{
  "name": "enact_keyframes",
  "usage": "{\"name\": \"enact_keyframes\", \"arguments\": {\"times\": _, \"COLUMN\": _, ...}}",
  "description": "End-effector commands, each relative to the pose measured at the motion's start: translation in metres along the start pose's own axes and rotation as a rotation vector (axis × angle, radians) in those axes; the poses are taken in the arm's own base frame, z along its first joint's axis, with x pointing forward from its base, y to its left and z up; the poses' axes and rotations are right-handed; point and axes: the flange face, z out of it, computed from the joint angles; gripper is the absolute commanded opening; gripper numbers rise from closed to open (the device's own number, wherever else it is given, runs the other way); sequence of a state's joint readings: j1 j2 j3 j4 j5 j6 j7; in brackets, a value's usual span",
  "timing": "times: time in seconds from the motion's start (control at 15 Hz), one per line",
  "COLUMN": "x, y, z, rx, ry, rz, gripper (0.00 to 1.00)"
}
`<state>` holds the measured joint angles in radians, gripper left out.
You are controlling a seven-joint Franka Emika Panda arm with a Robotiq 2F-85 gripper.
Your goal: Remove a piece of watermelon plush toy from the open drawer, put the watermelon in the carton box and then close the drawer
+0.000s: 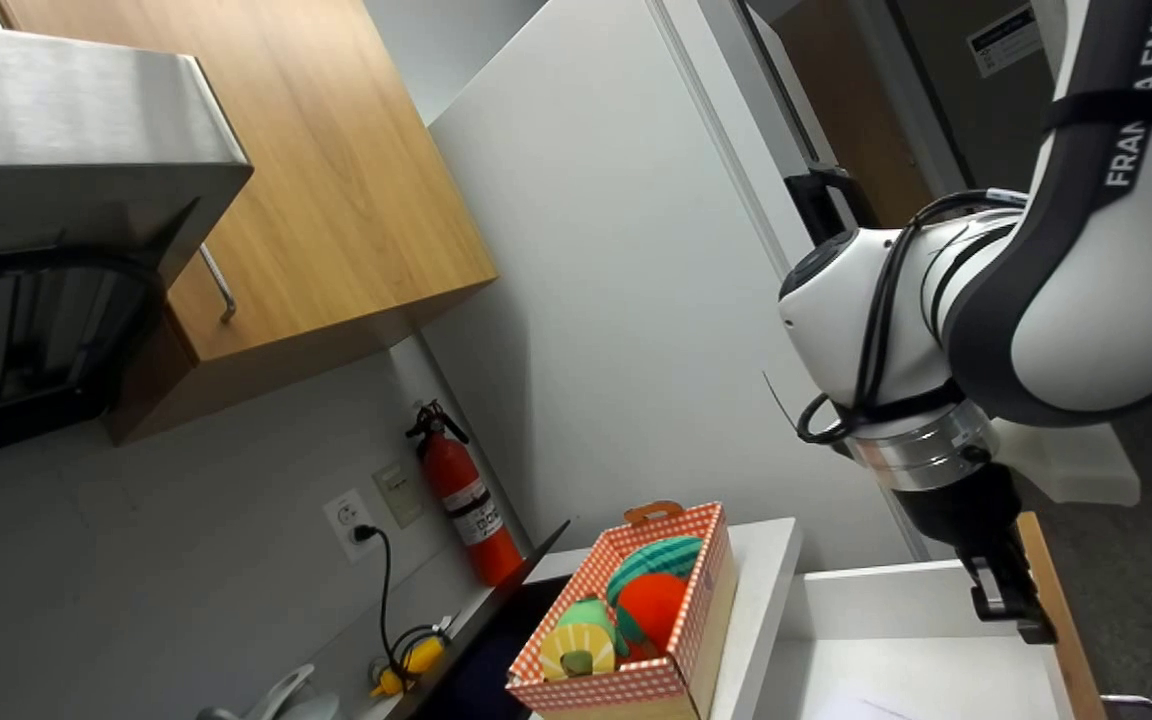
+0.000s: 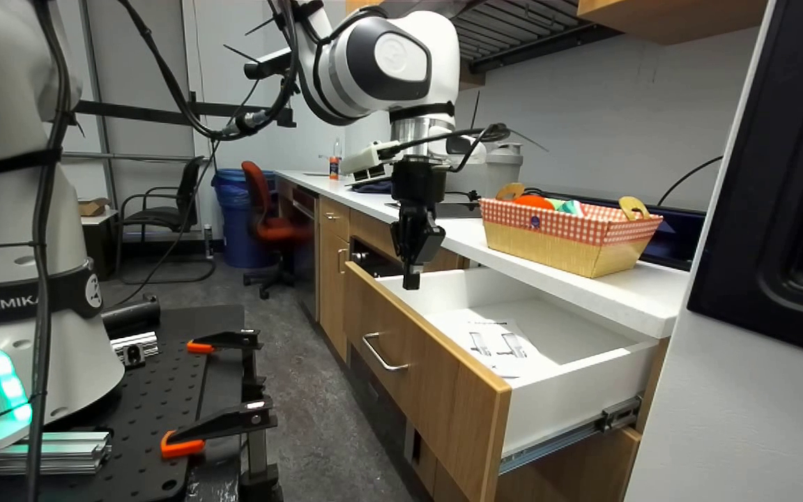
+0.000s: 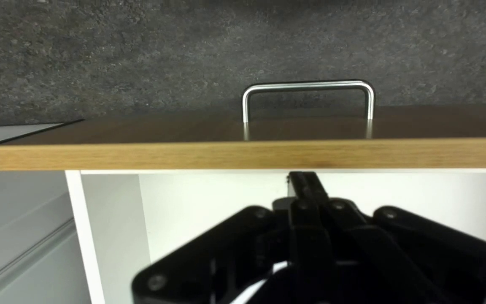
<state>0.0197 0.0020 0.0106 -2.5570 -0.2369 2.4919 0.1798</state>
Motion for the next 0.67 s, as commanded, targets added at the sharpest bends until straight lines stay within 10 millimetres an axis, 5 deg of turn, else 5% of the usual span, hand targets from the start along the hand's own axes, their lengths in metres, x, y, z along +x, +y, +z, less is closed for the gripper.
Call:
{"name": "enact_keyframes", "arguments": {"times": 0.0, "x": -0.023, "y": 0.001, "z": -0.011, "rx": -0.005, "ry": -0.021, "rz": 0.033, "gripper": 0.00}}
{"name": "enact_keyframes", "arguments": {"times": 0.6, "x": -0.042, "y": 0.001, "z": 0.017, "rx": -0.002, "ry": -0.138, "rz": 0.023, "gripper": 0.00}}
